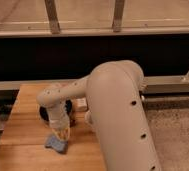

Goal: Wipe the white sponge on the table

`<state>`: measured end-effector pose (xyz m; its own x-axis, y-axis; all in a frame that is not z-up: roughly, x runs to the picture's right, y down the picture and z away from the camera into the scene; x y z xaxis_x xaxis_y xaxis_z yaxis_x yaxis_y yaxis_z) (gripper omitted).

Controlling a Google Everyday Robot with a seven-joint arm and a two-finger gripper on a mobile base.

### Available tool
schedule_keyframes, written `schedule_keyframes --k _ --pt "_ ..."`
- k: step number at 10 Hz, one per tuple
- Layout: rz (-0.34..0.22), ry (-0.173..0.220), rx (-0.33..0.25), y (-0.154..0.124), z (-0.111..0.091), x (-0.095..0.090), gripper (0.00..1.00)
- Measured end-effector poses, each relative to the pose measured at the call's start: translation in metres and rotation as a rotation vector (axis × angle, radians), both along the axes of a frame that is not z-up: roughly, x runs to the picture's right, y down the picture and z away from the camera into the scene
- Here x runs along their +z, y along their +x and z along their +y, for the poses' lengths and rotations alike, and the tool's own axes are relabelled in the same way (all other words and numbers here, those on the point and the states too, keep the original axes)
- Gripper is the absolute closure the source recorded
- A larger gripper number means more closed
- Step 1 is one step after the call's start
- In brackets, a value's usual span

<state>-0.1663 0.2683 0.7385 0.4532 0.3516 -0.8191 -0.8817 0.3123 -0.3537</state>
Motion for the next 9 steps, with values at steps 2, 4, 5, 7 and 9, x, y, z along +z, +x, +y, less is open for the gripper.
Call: schedule_keyframes --k 2,4,5,7,9 --pt "0.003 -0.013 -0.016 -0.004 0.016 -0.017 1.00" --pt "0.028 -0.023 0.027 0.020 0.029 -0.032 1.00" --pt "0.046 -0.027 0.047 0.034 0.032 -0.035 1.00" --pt "0.105 -0.034 0.101 0.073 0.038 -0.042 1.00" --pt "0.176 -0.036 0.163 0.110 0.035 -0.040 1.00"
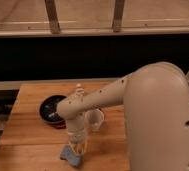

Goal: Wipe the white sponge on the table

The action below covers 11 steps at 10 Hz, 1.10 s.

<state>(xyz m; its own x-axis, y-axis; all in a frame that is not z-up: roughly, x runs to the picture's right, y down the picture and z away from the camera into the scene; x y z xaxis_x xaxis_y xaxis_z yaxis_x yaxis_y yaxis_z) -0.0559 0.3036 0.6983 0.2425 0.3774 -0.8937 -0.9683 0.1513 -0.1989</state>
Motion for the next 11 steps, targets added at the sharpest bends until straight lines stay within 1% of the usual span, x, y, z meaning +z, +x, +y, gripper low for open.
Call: schedule_keyframes --k 1,2,4,5,6,7,10,11 --pt "0.036 -0.002 0.032 0.014 -0.005 0.004 1.00" --pt "0.056 -0.003 0.046 0.020 -0.008 0.006 1.00" --pt "0.058 0.000 0.044 0.019 -0.013 0.011 1.00" --pt "0.048 0.003 0.032 0.016 -0.021 0.019 1.00" --pt "0.038 0.007 0.022 0.013 -0.034 0.031 1.00" --pt "0.018 0.012 0.006 0.003 -0.047 0.044 1.00" --pt "-0.048 0.019 -0.037 -0.031 -0.068 0.067 1.00" --pt "-0.075 0.018 -0.054 -0.042 -0.070 0.072 1.00"
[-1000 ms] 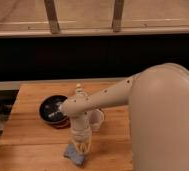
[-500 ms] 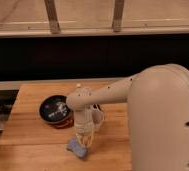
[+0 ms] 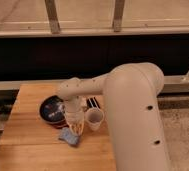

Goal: Wipe the white sponge on the table

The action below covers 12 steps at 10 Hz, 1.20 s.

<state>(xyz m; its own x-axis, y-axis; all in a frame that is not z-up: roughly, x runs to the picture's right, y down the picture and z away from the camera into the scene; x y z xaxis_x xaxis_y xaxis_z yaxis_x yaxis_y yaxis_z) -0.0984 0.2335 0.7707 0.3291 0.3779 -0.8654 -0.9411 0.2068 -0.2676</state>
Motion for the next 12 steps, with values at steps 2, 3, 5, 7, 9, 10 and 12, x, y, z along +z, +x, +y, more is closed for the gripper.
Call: schedule_keyframes --k 2,3,5,7,9,10,12 --pt "-0.044 -0.005 -0.030 -0.021 0.003 0.002 1.00" --pt "-0.078 -0.007 -0.050 -0.038 0.008 -0.001 1.00" --pt "-0.149 -0.009 -0.094 -0.074 0.020 -0.012 1.00" --pt "-0.215 -0.011 -0.138 -0.100 0.037 -0.029 1.00" --pt "-0.200 -0.018 -0.157 -0.104 0.049 -0.039 1.00" --pt "-0.165 -0.021 -0.154 -0.094 0.055 -0.044 1.00" --pt "-0.100 -0.032 -0.134 -0.068 0.065 -0.051 1.00"
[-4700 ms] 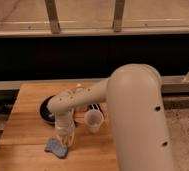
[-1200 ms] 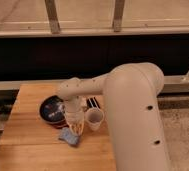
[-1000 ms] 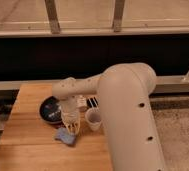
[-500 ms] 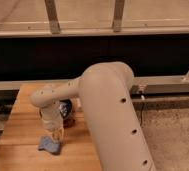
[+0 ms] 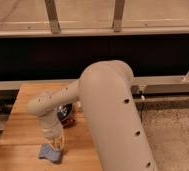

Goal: Wipe the white sponge on the table

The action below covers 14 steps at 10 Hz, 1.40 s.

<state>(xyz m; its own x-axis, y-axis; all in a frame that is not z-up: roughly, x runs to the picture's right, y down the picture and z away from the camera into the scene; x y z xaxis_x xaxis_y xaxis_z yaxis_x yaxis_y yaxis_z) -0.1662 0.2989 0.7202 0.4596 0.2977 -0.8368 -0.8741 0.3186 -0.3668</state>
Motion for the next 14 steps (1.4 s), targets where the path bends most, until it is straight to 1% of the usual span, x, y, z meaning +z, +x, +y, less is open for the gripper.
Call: schedule_keyframes --k 2,3,4,5,6,7,8,10,12,13,14 --pt "0.100 -0.023 0.040 0.040 0.015 -0.006 1.00" --pt "0.138 -0.029 0.060 0.055 0.018 -0.007 1.00" --pt "0.191 -0.033 0.085 0.072 0.017 -0.004 1.00" --pt "0.221 -0.032 0.094 0.083 0.013 0.000 1.00" --pt "0.245 -0.029 0.094 0.093 0.003 0.007 1.00" --pt "0.254 -0.026 0.090 0.095 -0.005 0.013 1.00" --pt "0.261 -0.017 0.082 0.095 -0.018 0.024 1.00" --pt "0.257 -0.005 0.078 0.089 -0.034 0.038 1.00" --pt "0.240 -0.003 0.073 0.077 -0.039 0.047 1.00" --pt "0.231 -0.003 0.069 0.073 -0.039 0.048 1.00" --pt "0.173 -0.001 0.051 0.052 -0.033 0.043 1.00"
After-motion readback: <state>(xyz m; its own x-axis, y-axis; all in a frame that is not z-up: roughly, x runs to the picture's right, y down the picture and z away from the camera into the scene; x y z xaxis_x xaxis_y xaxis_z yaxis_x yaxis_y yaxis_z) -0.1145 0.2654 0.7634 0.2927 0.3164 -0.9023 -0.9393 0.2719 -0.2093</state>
